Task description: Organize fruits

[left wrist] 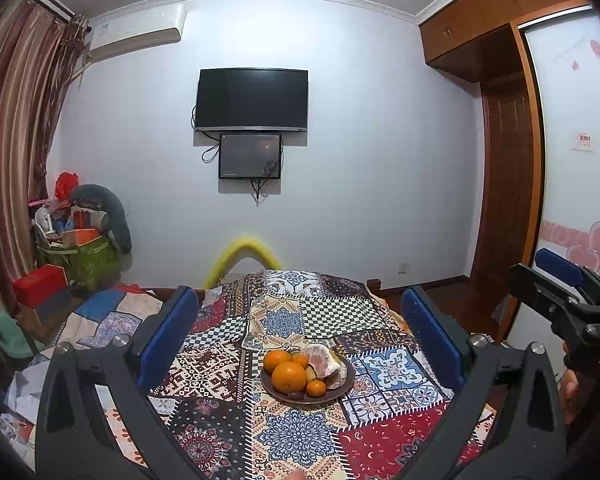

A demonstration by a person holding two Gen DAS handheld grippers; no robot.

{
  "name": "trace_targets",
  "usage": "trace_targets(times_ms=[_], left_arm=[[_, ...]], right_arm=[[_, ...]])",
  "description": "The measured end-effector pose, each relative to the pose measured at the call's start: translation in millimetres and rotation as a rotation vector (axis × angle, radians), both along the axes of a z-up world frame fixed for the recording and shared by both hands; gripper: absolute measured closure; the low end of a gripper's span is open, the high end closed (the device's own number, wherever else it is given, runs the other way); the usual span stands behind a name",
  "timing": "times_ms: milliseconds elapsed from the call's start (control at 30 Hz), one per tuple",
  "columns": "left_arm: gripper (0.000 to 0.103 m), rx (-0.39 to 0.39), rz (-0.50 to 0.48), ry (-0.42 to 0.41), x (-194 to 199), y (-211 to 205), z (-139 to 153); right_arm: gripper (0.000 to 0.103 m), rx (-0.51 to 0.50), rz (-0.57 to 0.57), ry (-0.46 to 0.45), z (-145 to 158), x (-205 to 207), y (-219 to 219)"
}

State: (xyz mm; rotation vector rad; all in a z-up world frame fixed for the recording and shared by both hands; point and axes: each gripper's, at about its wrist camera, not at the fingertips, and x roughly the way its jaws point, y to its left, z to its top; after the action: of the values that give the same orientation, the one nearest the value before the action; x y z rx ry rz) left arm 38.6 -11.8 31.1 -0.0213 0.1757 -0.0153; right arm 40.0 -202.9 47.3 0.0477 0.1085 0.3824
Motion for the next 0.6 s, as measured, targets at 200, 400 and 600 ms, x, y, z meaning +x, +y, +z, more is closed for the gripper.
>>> trace_targets(times_ms=[200, 400, 600], left_arm=[[0.0, 0.001, -0.003, 0.01, 1.3, 0.5, -0.9], [0.0, -0.009, -0.011, 0.015, 2.8, 2.8, -1.6], [0.0, 0.002, -0.018, 0.013, 3.0, 1.5, -2.0]], right_arm=[[0.0, 0.0, -0.002, 0.001, -1.0, 0.8, 0.7], [0.0, -0.011, 0.0, 0.002, -1.3, 1.6, 3.0], [0.0, -0.014, 0.009, 0.007, -2.4, 2.5, 5.1]])
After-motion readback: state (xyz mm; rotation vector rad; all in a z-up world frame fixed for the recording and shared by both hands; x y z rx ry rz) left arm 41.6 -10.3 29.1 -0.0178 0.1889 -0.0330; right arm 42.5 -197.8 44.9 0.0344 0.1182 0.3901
